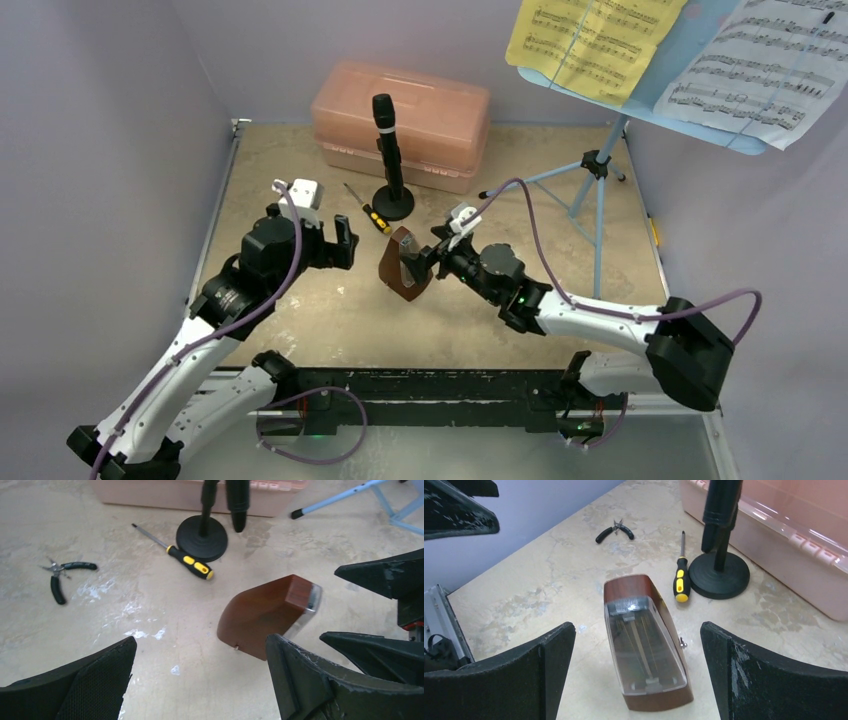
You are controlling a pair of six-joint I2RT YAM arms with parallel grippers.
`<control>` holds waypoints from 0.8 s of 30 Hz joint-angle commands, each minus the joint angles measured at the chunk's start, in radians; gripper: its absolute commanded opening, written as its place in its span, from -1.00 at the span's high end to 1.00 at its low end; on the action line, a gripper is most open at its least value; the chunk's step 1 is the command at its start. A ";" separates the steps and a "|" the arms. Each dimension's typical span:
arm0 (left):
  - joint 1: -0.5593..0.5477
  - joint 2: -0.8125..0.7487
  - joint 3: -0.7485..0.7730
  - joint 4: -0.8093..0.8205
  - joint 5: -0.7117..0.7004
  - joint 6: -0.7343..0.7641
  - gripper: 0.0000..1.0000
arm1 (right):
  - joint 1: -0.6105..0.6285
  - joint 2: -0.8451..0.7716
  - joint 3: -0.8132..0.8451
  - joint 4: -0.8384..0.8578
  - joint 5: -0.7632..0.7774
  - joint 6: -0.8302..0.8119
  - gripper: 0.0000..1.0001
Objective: Pack up the instrument practice props
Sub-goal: Move the metronome to the center of the board.
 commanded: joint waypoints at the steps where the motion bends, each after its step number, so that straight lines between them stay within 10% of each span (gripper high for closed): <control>1: 0.099 -0.007 -0.031 0.026 0.093 -0.001 -0.99 | 0.013 0.073 0.098 0.047 -0.026 -0.057 -0.95; 12: 0.150 -0.019 -0.059 0.017 0.112 0.024 -0.98 | 0.025 0.306 0.239 0.043 -0.016 -0.099 -0.89; 24: 0.155 -0.022 -0.069 0.017 0.117 0.040 -0.98 | 0.026 0.365 0.250 0.018 0.024 -0.047 0.09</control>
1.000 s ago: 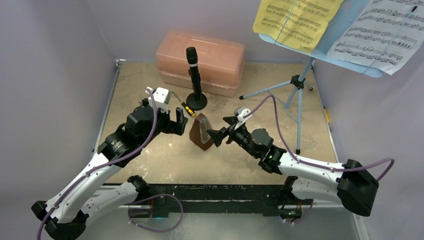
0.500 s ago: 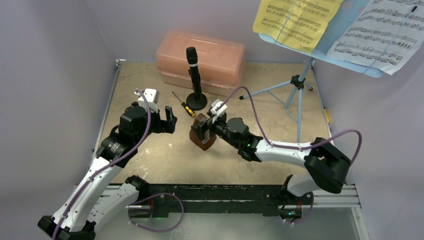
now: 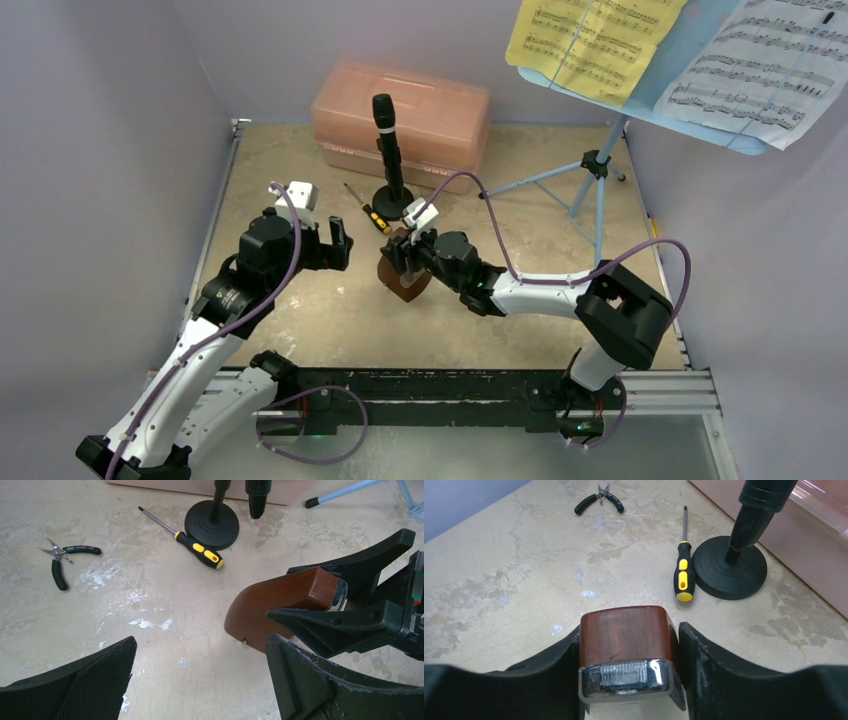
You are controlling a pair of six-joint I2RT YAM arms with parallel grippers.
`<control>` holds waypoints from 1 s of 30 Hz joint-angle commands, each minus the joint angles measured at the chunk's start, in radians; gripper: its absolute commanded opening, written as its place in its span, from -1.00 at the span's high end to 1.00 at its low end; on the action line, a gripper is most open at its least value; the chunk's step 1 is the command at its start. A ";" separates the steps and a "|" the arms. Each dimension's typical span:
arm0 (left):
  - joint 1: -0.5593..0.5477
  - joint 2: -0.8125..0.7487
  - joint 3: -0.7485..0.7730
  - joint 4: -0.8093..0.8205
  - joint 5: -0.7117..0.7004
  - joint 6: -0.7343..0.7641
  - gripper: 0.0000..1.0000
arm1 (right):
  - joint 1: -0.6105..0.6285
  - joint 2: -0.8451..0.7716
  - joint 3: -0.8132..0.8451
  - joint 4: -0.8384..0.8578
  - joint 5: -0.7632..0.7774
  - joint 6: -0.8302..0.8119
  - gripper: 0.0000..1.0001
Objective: Pack up the instrument practice props
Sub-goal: Move the metronome to the center of the board.
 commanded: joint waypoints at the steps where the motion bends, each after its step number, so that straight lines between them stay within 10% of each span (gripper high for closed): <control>1: 0.008 -0.002 -0.006 0.019 0.007 0.023 -0.98 | 0.005 -0.015 0.033 -0.008 0.000 0.020 0.20; 12: 0.010 -0.010 -0.006 0.020 -0.027 0.020 -0.98 | 0.005 -0.089 0.013 -0.089 0.058 0.033 0.82; 30: 0.011 0.010 -0.017 0.069 0.061 0.038 -0.97 | 0.005 0.003 0.089 0.091 -0.059 -0.003 0.86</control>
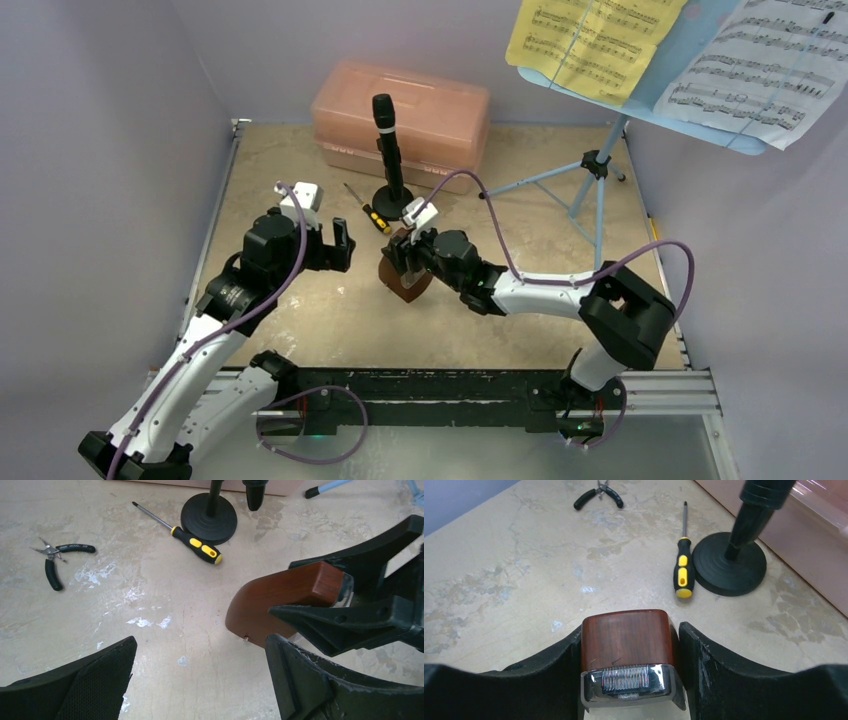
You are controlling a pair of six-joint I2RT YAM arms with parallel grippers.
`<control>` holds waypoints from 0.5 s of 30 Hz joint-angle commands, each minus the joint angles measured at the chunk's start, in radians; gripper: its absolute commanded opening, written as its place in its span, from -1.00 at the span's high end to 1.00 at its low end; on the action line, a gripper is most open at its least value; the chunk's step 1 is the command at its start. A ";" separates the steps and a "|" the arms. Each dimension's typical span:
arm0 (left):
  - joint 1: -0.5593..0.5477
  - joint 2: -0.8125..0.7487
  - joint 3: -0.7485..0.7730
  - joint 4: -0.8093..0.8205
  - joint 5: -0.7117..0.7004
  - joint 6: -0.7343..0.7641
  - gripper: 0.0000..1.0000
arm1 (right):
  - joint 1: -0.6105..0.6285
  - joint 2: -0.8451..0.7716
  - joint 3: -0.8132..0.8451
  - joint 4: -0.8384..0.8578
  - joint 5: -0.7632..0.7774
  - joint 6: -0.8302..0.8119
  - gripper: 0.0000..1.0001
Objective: Pack up the instrument practice props
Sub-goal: Move the metronome to the center of the board.
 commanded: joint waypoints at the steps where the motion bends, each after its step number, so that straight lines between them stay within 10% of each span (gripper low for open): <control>1: 0.005 -0.011 -0.005 0.063 0.036 0.013 -0.97 | 0.005 0.054 0.110 0.153 -0.090 -0.008 0.86; 10: 0.005 -0.087 0.014 0.029 -0.119 -0.026 -0.97 | 0.007 0.312 0.393 0.179 -0.227 -0.040 0.80; 15: 0.005 -0.054 0.062 -0.018 -0.146 -0.005 -0.98 | 0.007 0.360 0.458 0.170 -0.235 -0.046 -0.06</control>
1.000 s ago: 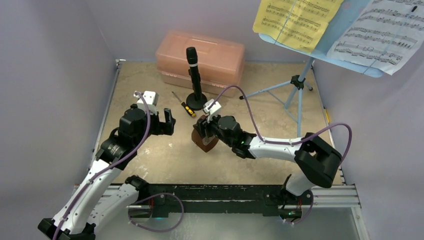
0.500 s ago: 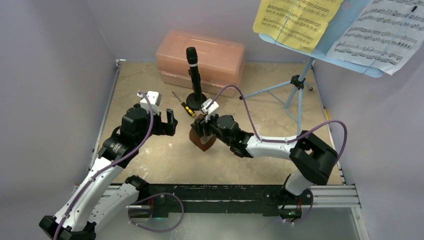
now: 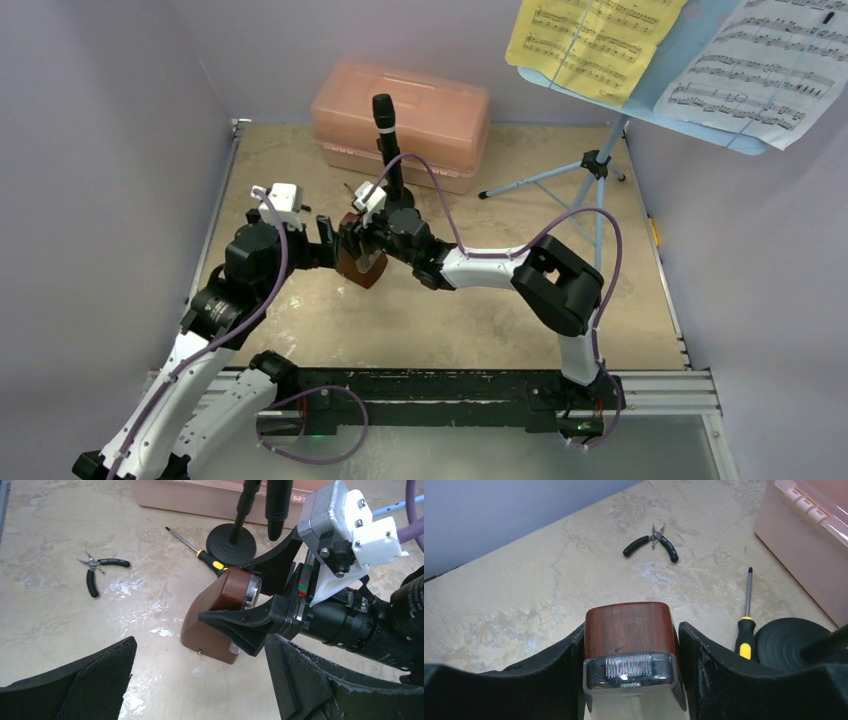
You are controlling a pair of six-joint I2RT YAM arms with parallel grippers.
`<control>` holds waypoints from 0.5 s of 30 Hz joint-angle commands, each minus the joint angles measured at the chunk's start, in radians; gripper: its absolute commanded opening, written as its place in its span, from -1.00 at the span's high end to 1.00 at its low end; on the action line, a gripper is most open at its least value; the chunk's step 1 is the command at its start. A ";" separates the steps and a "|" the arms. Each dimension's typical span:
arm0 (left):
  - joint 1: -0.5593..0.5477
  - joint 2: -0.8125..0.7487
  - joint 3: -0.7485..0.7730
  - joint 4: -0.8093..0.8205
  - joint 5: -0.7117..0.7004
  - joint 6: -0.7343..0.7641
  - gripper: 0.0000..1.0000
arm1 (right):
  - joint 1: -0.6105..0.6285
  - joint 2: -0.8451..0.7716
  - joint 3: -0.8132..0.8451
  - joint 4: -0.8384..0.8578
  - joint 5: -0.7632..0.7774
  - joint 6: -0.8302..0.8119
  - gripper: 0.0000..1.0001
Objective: Pack up the instrument practice props
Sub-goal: Move the metronome to the center of the board.
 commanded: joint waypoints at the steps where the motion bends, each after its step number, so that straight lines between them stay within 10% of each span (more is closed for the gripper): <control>1: 0.005 0.045 0.065 -0.032 -0.049 0.004 -0.98 | 0.006 -0.023 0.063 0.097 -0.038 -0.014 -0.31; 5: 0.005 0.101 0.083 -0.021 -0.032 0.000 -0.98 | 0.006 -0.076 0.038 0.059 -0.034 -0.055 -0.92; 15: 0.004 0.256 0.117 0.031 0.090 -0.035 -0.98 | 0.004 -0.391 -0.305 -0.005 0.005 -0.128 -0.95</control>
